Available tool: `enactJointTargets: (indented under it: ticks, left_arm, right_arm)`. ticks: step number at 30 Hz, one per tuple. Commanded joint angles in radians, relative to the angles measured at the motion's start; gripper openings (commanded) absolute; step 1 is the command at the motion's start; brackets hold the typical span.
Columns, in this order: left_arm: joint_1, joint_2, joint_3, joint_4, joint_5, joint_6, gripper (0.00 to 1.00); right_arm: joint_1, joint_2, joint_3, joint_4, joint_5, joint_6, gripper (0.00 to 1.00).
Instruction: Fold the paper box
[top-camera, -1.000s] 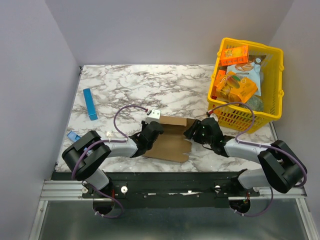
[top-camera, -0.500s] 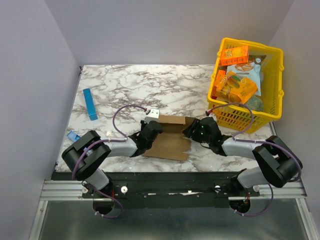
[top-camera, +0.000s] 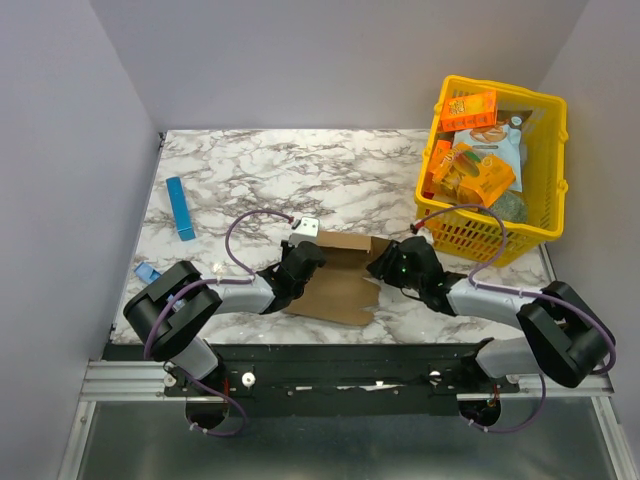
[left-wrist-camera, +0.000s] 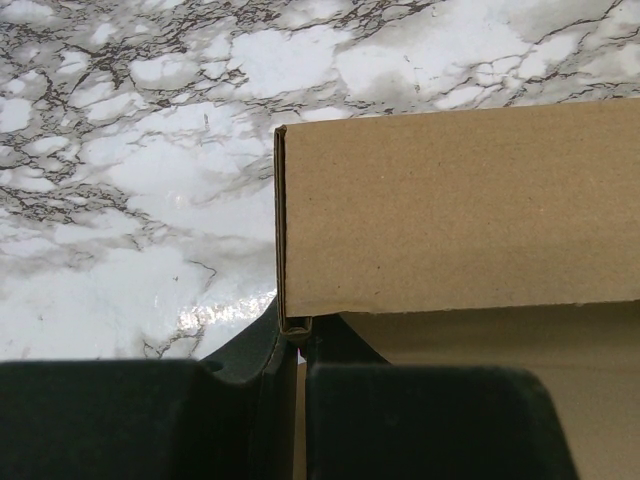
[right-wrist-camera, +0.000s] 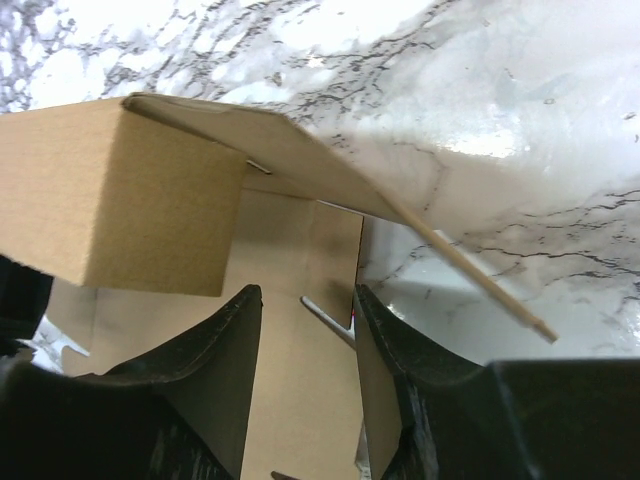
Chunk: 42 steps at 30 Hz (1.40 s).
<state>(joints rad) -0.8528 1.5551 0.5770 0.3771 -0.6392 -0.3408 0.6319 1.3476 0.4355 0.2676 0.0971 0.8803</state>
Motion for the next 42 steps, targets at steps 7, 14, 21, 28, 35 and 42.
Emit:
enactJointTargets:
  ticks: [7, 14, 21, 28, 35, 42]
  left_arm:
    - [-0.011, 0.007, -0.006, -0.037, 0.030, 0.017, 0.00]
    - [-0.011, 0.008, -0.003, -0.038, 0.033, 0.017, 0.00]
    - [-0.012, 0.014, 0.001, -0.038, 0.042, 0.017, 0.00]
    - [-0.012, 0.020, 0.003, -0.043, 0.047, 0.017, 0.00]
    - [0.003, 0.022, 0.007, -0.063, 0.039, 0.016, 0.00]
    - [0.020, -0.023, -0.005, -0.069, 0.061, 0.019, 0.00]
  right_arm:
    - [0.032, 0.014, 0.032, 0.021, 0.004, 0.029, 0.48]
    - [0.098, 0.068, 0.092, 0.027, 0.030, 0.026, 0.34]
    - [0.161, 0.145, 0.180, -0.034, 0.091, 0.008, 0.26]
    - [0.187, 0.211, 0.246, -0.073, 0.105, -0.013, 0.28]
    - [0.273, 0.060, 0.209, -0.159, 0.139, -0.132, 0.57]
    - [0.299, -0.334, 0.088, -0.332, 0.076, -0.182, 0.82]
